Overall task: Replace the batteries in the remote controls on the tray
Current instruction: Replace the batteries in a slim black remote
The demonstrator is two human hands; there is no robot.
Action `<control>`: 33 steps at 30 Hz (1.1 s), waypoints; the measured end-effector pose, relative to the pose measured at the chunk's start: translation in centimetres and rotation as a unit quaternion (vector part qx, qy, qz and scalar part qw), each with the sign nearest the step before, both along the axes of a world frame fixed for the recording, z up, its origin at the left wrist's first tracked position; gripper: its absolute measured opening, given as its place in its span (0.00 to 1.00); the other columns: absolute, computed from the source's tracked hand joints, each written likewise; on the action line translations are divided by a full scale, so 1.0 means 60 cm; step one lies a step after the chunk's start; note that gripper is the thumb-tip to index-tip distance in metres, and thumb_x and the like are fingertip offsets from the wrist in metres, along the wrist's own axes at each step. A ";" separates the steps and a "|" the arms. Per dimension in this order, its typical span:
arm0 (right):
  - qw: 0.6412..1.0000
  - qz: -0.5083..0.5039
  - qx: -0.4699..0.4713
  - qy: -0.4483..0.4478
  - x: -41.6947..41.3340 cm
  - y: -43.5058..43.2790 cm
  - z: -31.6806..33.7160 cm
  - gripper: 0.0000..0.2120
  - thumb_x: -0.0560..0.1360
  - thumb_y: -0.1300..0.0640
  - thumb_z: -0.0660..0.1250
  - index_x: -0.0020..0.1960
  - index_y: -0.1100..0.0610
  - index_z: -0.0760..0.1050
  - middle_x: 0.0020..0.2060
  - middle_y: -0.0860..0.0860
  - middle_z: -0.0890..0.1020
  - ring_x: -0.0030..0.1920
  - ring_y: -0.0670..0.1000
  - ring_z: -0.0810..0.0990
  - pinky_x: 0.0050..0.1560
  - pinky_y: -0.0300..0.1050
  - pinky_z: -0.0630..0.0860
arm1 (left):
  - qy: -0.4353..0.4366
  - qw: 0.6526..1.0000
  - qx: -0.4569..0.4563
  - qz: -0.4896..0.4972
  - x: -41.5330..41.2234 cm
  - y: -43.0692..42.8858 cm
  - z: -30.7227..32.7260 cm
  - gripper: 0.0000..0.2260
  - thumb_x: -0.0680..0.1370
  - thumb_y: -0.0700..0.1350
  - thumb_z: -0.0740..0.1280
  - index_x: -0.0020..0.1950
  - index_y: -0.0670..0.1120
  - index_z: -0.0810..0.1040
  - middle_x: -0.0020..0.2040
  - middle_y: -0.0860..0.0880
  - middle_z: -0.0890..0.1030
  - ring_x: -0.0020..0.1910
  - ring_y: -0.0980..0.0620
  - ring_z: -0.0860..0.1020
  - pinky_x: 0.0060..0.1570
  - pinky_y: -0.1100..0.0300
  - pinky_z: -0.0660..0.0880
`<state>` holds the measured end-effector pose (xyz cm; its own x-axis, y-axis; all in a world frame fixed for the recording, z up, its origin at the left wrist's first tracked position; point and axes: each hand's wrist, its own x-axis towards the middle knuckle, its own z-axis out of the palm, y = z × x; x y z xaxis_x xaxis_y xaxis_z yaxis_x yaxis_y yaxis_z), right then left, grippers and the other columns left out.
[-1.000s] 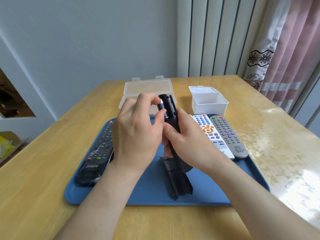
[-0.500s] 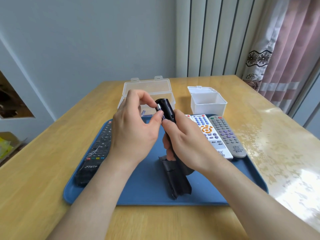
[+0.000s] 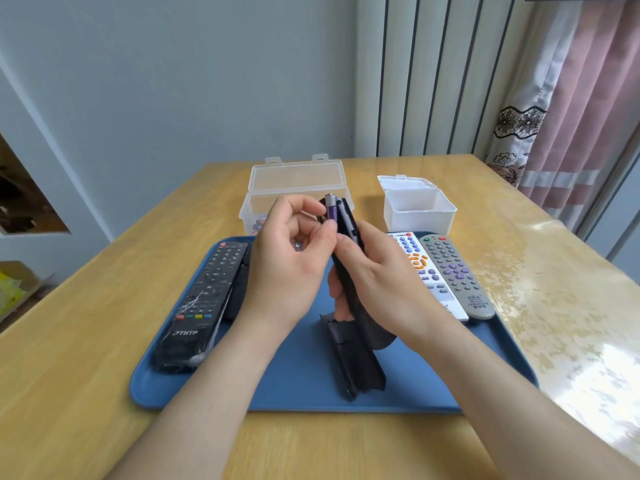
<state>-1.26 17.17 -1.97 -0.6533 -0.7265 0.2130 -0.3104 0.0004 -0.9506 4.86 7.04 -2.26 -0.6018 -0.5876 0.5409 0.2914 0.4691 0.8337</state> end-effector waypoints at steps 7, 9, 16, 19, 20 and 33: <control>0.995 -0.012 0.070 0.073 -0.007 0.002 -0.003 0.13 0.81 0.52 0.56 0.48 0.64 0.66 0.31 0.55 0.80 0.23 0.56 0.80 0.29 0.51 0.76 | -0.021 0.999 -0.022 0.037 -0.003 -0.012 -0.011 0.06 0.73 0.49 0.68 0.44 0.53 0.71 0.30 0.54 0.79 0.31 0.53 0.75 0.36 0.58 0.72; 0.993 -0.013 0.084 0.088 -0.008 0.004 -0.002 0.11 0.81 0.53 0.56 0.47 0.61 0.68 0.32 0.55 0.81 0.24 0.56 0.81 0.30 0.51 0.77 | -0.031 0.998 -0.017 0.049 -0.005 -0.014 -0.013 0.05 0.73 0.48 0.68 0.42 0.51 0.72 0.30 0.56 0.78 0.31 0.54 0.76 0.36 0.58 0.74; 0.970 -0.045 0.130 0.202 -0.010 0.005 -0.008 0.11 0.79 0.50 0.58 0.43 0.57 0.66 0.34 0.56 0.80 0.33 0.60 0.80 0.38 0.58 0.79 | -0.047 0.994 -0.029 0.093 -0.004 -0.017 -0.013 0.08 0.71 0.45 0.68 0.46 0.50 0.71 0.29 0.55 0.77 0.27 0.55 0.72 0.32 0.59 0.69; 0.986 -0.025 0.104 0.131 -0.008 0.005 -0.003 0.11 0.79 0.51 0.62 0.45 0.60 0.71 0.33 0.56 0.79 0.27 0.55 0.80 0.33 0.52 0.80 | -0.046 0.995 -0.018 0.091 0.000 -0.014 -0.006 0.05 0.77 0.42 0.67 0.44 0.52 0.74 0.29 0.53 0.78 0.27 0.57 0.73 0.31 0.61 0.69; 0.995 -0.013 0.076 0.057 -0.006 0.005 0.000 0.12 0.79 0.52 0.64 0.46 0.61 0.73 0.31 0.56 0.78 0.25 0.53 0.78 0.30 0.48 0.78 | -0.030 0.996 0.050 0.068 0.000 -0.011 -0.004 0.05 0.78 0.42 0.66 0.43 0.50 0.74 0.29 0.52 0.78 0.26 0.57 0.72 0.29 0.63 0.68; 0.918 0.006 -0.094 -0.386 -0.004 0.003 0.017 0.14 0.74 0.53 0.72 0.52 0.64 0.78 0.36 0.57 0.80 0.28 0.51 0.79 0.27 0.37 0.75 | 0.034 0.938 0.328 -0.103 -0.019 0.029 0.030 0.12 0.78 0.36 0.55 0.41 0.45 0.74 0.30 0.50 0.73 0.27 0.54 0.72 0.27 0.63 0.63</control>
<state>-1.49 17.38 -0.93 -0.6545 -0.7323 -0.1880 0.4569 -0.1850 -0.8701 3.72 8.76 -0.47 -0.7161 -0.6831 0.1435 0.3819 -0.2114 0.8997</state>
